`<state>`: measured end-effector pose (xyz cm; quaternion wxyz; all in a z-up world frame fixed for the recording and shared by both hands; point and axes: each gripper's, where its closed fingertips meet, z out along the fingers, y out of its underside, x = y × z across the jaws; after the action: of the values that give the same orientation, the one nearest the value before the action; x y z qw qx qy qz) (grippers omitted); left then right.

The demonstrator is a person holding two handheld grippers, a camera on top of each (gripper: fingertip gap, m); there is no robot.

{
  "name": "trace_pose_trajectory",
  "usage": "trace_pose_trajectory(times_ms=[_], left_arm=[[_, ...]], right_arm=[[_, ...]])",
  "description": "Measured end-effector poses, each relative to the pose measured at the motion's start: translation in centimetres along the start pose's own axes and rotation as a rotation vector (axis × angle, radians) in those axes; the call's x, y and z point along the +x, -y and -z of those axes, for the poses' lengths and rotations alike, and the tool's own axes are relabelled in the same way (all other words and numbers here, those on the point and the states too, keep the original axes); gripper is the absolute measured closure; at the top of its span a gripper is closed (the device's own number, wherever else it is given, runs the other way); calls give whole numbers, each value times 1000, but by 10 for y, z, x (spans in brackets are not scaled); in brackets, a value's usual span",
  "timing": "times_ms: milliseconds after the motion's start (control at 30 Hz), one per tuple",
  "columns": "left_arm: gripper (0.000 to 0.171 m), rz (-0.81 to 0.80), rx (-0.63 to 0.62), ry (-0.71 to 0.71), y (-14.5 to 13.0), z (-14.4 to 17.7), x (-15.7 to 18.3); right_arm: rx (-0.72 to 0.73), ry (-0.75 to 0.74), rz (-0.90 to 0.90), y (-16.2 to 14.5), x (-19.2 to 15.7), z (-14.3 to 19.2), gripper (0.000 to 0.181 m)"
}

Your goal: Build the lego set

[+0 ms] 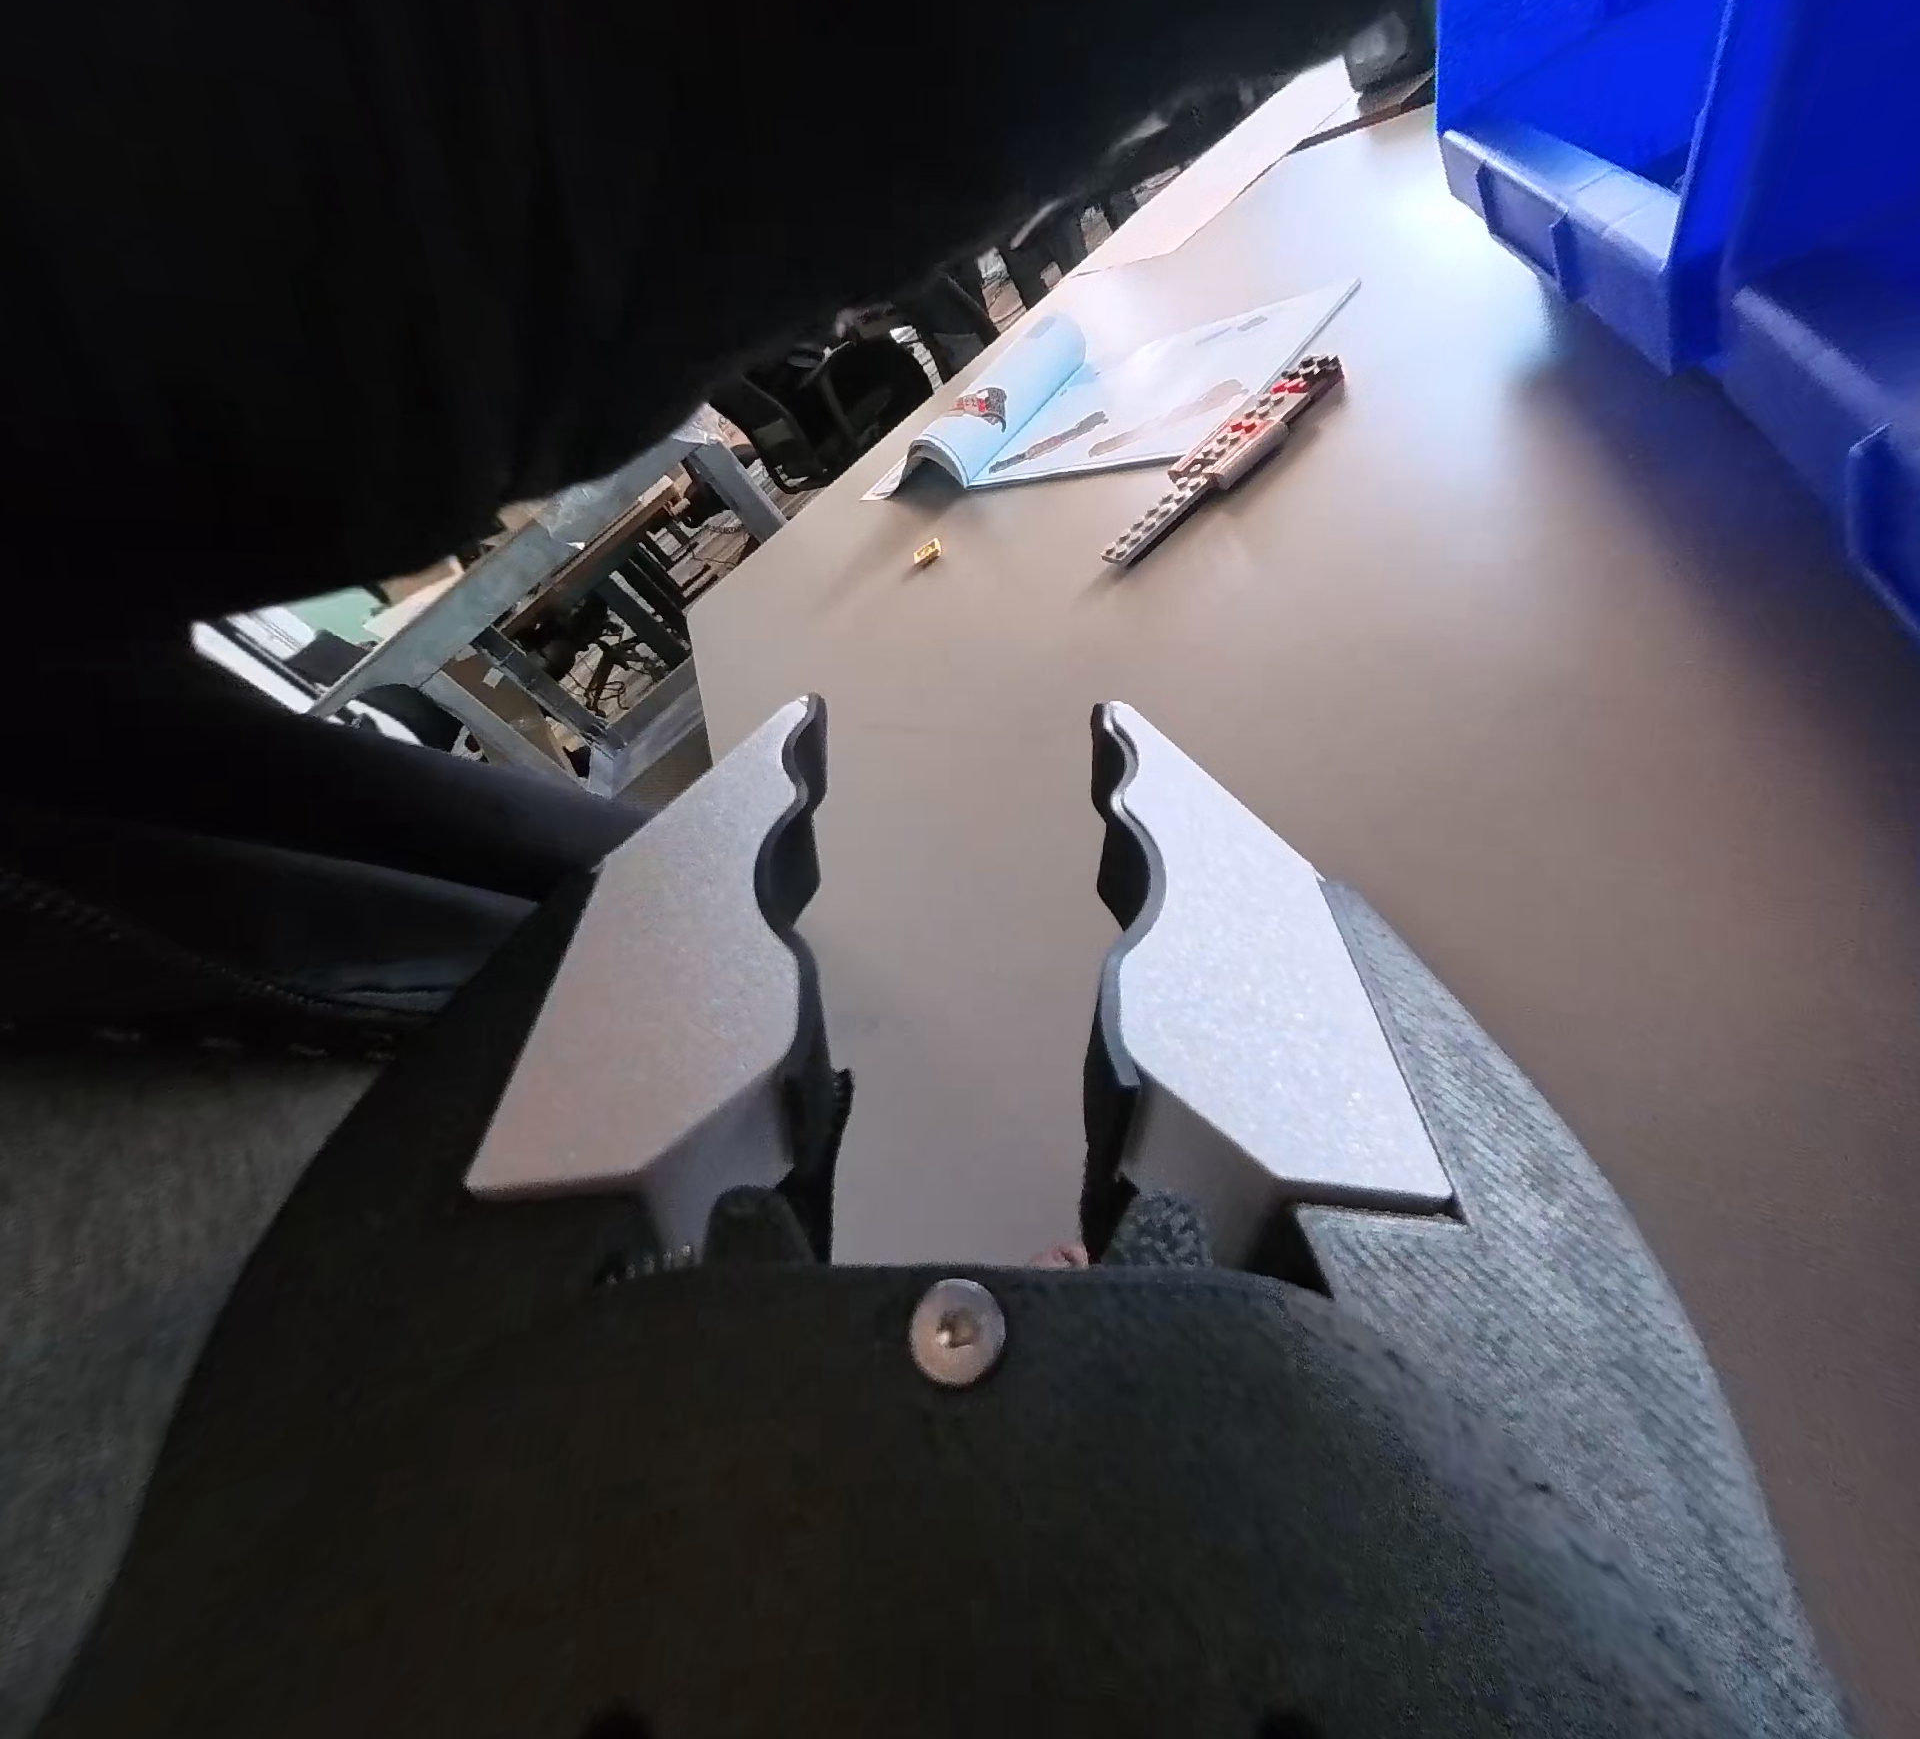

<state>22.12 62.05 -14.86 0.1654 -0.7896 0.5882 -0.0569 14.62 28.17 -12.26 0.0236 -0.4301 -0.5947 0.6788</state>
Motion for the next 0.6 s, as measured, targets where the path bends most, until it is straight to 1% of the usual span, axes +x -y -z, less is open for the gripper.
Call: trace_pose_trajectory(times_ms=[67,133,200,267,300,367,467,500,533,600], left_arm=[[151,109,96,72,-2,44,8],[151,234,190,149,-15,90,27],[152,380,252,234,-44,127,56],[152,554,280,325,-87,152,94],[153,645,276,365,-113,158,118],[152,853,249,421,-164,161,176],[152,1144,155,460,-230,147,273],[152,1218,118,456,-244,138,302],[152,1262,97,446,-251,130,326],[152,1300,72,408,-254,112,358]], right_arm=[[3,2,1,0,0,0,128],[3,7,-2,0,-1,1,128],[4,16,-6,0,-2,2,128],[8,22,-12,1,-2,2,128],[7,26,-17,1,-2,2,128],[8,30,-24,1,-2,2,127],[2,17,-32,1,1,1,127],[-3,8,-32,0,2,0,127],[-8,0,-30,0,3,-1,127],[-18,-20,-26,-2,5,-3,127]])
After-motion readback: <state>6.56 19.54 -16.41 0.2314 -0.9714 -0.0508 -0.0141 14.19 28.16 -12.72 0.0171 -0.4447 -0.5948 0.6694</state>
